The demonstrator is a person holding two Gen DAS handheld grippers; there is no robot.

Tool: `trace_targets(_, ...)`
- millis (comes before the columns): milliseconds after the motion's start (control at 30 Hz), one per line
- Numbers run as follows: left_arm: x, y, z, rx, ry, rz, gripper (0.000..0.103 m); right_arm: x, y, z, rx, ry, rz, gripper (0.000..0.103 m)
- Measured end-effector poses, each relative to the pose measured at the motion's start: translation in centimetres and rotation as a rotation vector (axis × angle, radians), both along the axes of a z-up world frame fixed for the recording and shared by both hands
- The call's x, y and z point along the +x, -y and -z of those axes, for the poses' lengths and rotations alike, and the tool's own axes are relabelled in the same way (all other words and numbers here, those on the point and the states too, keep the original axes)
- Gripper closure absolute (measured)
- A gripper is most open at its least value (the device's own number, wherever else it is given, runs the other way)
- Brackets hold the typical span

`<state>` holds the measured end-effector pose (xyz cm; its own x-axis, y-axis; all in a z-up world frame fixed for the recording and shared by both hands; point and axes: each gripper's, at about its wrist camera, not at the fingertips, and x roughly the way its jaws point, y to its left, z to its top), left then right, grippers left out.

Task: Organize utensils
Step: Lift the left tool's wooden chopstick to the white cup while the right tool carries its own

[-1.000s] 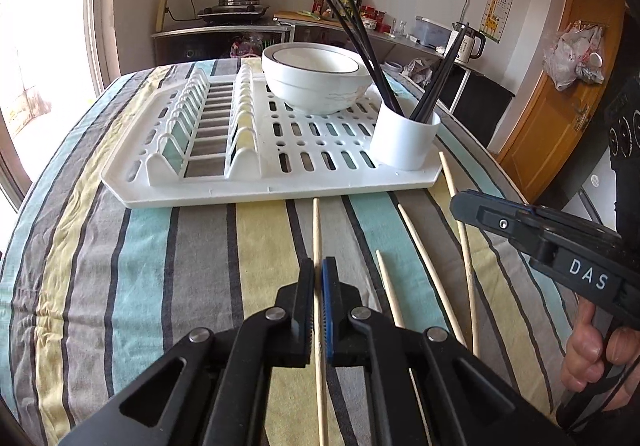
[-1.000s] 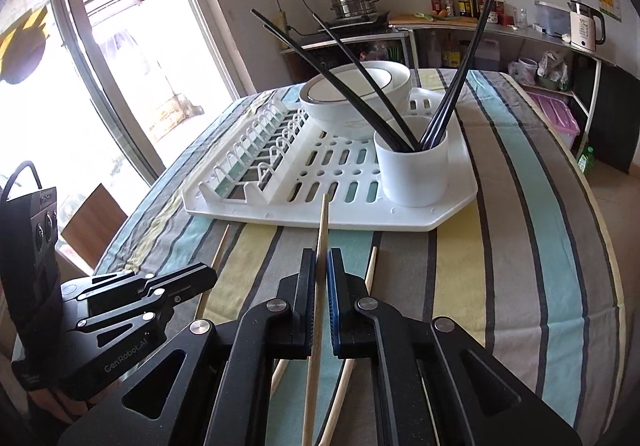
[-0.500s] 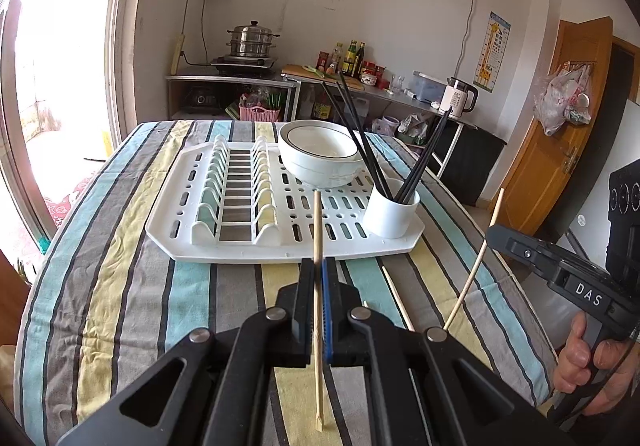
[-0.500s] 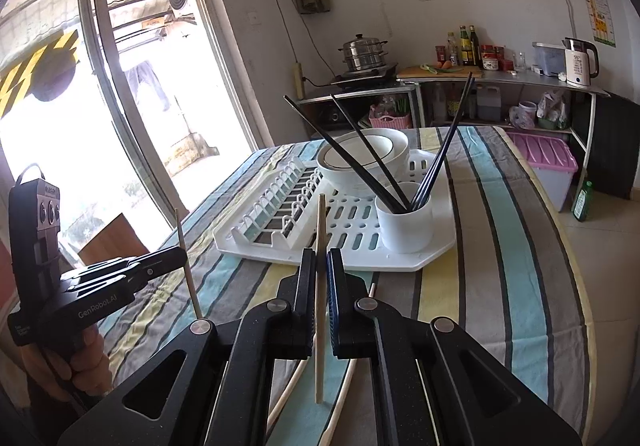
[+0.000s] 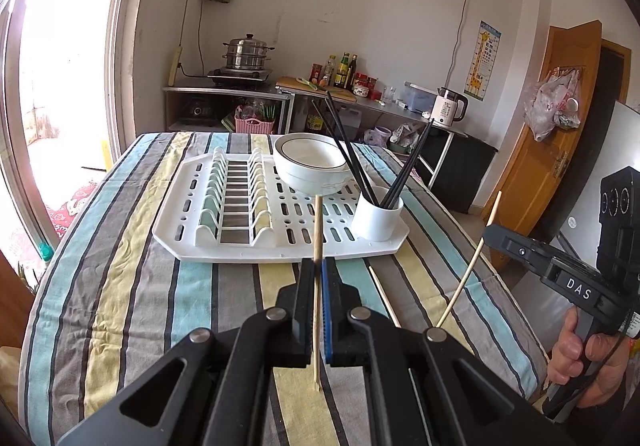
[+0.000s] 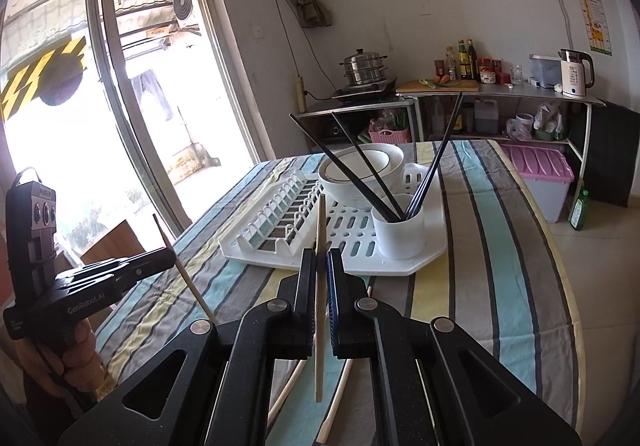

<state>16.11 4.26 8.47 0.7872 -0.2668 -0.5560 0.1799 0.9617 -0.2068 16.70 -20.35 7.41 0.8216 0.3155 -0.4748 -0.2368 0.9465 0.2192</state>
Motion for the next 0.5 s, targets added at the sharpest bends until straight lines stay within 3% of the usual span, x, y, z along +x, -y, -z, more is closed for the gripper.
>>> trace_targets(500,4.7,4.2,-4.4,0.016,0.042,0.094,0.100,3.0,3.5,-3.8,-0.021,0.086,0.088,0.098)
